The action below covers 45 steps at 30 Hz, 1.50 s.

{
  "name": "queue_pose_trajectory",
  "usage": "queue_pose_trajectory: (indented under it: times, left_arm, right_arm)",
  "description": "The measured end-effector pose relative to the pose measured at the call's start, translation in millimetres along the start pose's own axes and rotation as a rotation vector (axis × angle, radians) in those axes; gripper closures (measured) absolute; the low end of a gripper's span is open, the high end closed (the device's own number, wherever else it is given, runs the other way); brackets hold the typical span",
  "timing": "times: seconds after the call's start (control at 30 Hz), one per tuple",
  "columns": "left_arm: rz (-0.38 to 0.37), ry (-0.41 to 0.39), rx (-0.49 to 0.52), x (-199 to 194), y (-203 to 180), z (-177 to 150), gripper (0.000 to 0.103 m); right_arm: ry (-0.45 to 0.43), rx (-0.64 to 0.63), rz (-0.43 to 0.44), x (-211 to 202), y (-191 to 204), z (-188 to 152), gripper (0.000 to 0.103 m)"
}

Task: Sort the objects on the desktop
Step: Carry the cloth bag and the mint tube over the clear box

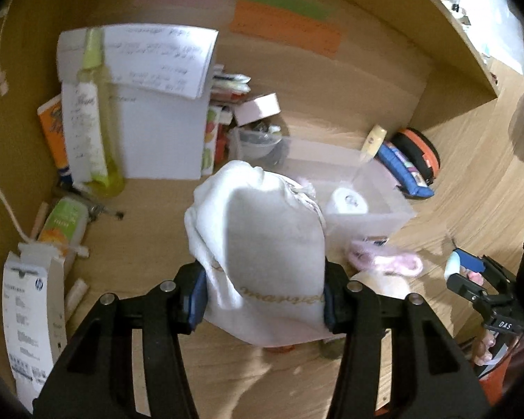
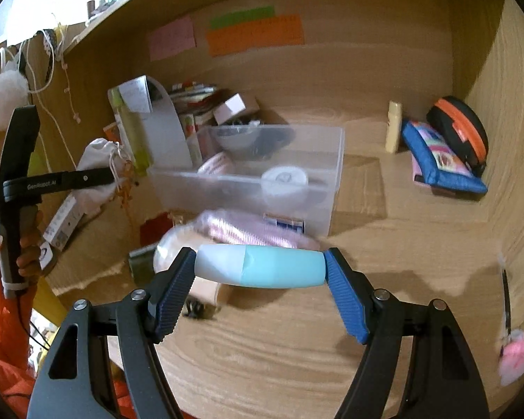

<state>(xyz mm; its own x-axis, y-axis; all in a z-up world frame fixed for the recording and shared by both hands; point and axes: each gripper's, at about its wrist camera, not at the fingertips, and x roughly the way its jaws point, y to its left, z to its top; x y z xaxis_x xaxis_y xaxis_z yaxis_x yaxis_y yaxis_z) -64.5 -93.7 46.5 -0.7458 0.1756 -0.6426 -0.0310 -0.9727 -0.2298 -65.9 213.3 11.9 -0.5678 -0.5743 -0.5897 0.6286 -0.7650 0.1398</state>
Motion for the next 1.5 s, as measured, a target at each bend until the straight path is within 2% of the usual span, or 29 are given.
queue_pose_trajectory:
  times: [0.27,0.6,0.8,1.1,1.3,1.5]
  left_arm:
    - [-0.04,-0.013,0.043,13.4,-21.6,23.4,0.052]
    - [-0.077,0.019,0.109,51.5,-45.5,54.0,0.052]
    - [-0.072,0.052,0.145,79.6,-49.6,65.6,0.052]
    - [0.004,0.1,0.188,116.1,-35.1,66.2,0.052]
    - [0.01,0.097,0.224,127.7,-33.1,59.4,0.051]
    - [-0.021,0.11,0.216,130.5,-28.9,59.4,0.049]
  right_arm:
    - [-0.044,-0.043,-0.01,4.0,1.6,31.3,0.031]
    - [-0.052,-0.055,0.005,27.9,-2.8,61.4,0.031]
    - [-0.021,-0.047,0.006,56.9,-9.0,77.2,0.031]
    - [0.063,-0.048,0.007,105.6,-15.3,88.2,0.031]
    - [0.11,-0.046,0.012,129.1,-16.1,88.4,0.031]
    - [0.145,-0.038,0.021,141.1,-15.7,84.3,0.031]
